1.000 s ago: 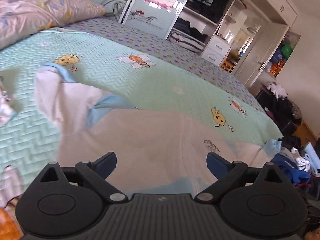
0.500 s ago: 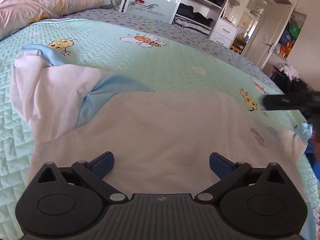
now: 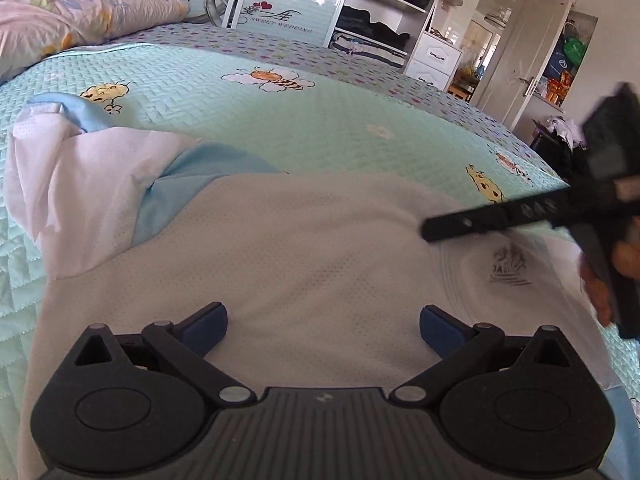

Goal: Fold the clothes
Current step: 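Fold the held hem over the white collar with the left gripper while the right gripper lifts the body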

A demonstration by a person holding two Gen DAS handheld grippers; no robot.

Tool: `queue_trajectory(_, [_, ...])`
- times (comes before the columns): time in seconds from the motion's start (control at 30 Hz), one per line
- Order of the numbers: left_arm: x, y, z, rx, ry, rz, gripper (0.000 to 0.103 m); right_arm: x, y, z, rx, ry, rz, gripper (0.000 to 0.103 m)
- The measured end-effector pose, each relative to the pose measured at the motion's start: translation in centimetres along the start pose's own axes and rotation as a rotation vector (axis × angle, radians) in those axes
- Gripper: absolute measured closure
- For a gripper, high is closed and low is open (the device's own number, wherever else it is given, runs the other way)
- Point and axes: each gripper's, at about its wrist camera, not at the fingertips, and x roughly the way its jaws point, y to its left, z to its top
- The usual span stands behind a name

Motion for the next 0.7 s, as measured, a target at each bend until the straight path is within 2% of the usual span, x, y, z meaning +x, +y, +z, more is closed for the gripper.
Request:
queue_trajectory(0.03, [-0.1, 0.2, 0.1, -0.012, -0.004, -0.007, 0.001, -0.9, 1.5, -0.6, -0.055, -0.028, -0.03, 0.085])
queue_trajectory(0.1, [-0.5, 1.1, 0.4, -0.066, -0.013, -0.027, 0.001, -2.8, 5.5, -2.9, -0.23, -0.078, -0.16, 0.086])
queue_trajectory(0.17, [-1.7, 2.4, 0.9, -0.176, -0.019, -0.025, 0.001, -4.2, 9.5, -5.4, -0.408, -0.108, -0.284, 0.087])
queue_trajectory(0.23, [-3.3, 3.3, 1.5, -0.25, -0.059, -0.041, 0.001, -4.5, 12.5, -8.5, -0.505, -0.084, -0.294, 0.087])
queue_trajectory(0.33, [-4.7, 2.8, 2.4, -0.241, -0.086, -0.009, 0.001, -4.1, 14.7, -12.0, -0.518, -0.027, -0.257, 0.087])
queue_trajectory(0.43, [-4.2, 1.6, 2.3, -0.227, -0.066, -0.061, 0.001, -3.7, 15.8, -14.0, -0.544, -0.014, -0.268, 0.087])
queue_trajectory(0.5, [-2.4, 0.4, 1.7, -0.179, -0.013, -0.083, 0.001, -3.7, 15.6, -14.0, -0.514, -0.027, -0.268, 0.087])
queue_trajectory(0.57, [-0.4, -0.3, 0.5, -0.134, 0.053, -0.035, 0.001, -4.0, 15.3, -13.6, -0.494, -0.03, -0.262, 0.085])
queue_trajectory(0.7, [-0.3, -1.8, -0.5, 0.014, 0.023, 0.032, 0.001, -6.1, 13.4, -12.1, -0.382, -0.042, -0.185, 0.071])
